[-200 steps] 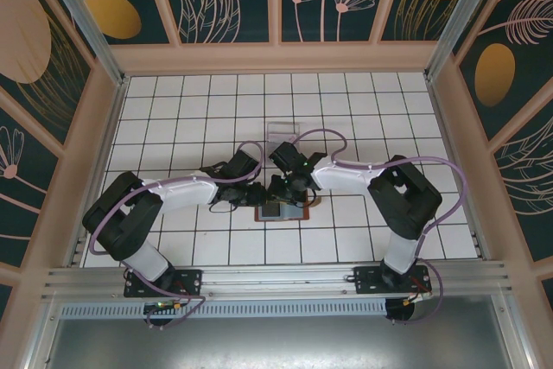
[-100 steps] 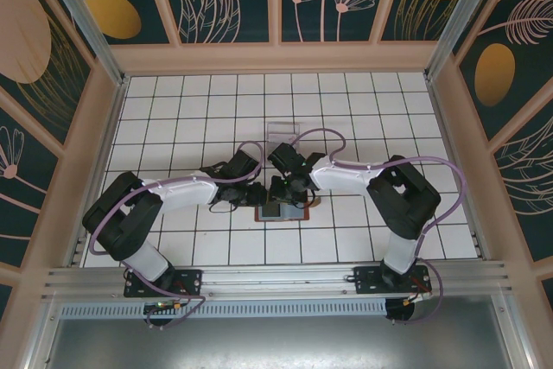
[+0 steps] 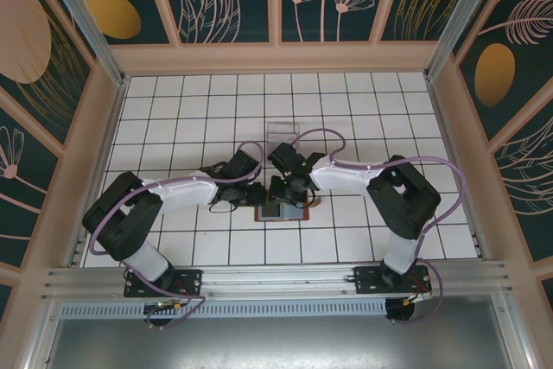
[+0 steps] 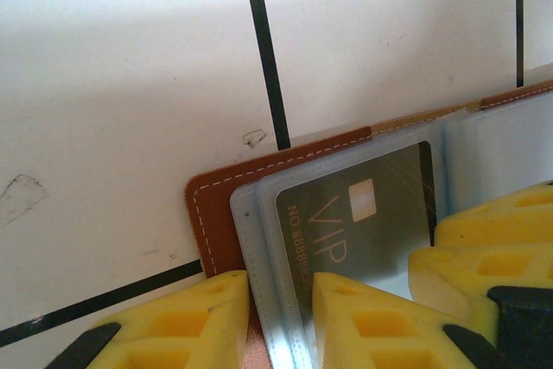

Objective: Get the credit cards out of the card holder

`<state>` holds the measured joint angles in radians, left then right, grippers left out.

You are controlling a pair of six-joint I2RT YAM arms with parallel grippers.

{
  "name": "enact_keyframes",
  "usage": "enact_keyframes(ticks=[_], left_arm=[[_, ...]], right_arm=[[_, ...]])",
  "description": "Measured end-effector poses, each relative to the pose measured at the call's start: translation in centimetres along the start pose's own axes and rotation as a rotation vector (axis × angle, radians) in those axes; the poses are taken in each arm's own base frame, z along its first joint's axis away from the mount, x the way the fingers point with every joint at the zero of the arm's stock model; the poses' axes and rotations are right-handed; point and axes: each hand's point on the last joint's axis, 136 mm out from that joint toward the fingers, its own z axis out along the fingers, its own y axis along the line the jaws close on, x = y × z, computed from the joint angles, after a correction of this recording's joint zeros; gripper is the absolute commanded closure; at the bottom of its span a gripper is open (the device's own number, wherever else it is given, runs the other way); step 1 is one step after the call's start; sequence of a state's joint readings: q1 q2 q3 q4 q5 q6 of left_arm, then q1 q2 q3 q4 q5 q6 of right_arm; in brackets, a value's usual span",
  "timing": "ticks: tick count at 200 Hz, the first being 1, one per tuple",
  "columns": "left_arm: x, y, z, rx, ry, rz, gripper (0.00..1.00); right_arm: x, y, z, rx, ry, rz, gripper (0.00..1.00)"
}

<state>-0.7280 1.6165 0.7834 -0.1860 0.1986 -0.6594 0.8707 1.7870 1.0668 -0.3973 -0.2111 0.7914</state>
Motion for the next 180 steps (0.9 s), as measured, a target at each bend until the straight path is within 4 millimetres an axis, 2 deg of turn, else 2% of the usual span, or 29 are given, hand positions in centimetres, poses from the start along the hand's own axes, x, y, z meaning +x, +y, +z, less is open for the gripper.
enact_keyframes(ticks=[180], left_arm=[[0.05, 0.14, -0.14, -0.007, 0.0, -0.001, 0.72]], right_arm=[[0.22, 0.77, 0.19, -0.046, 0.012, -0.007, 0.76]])
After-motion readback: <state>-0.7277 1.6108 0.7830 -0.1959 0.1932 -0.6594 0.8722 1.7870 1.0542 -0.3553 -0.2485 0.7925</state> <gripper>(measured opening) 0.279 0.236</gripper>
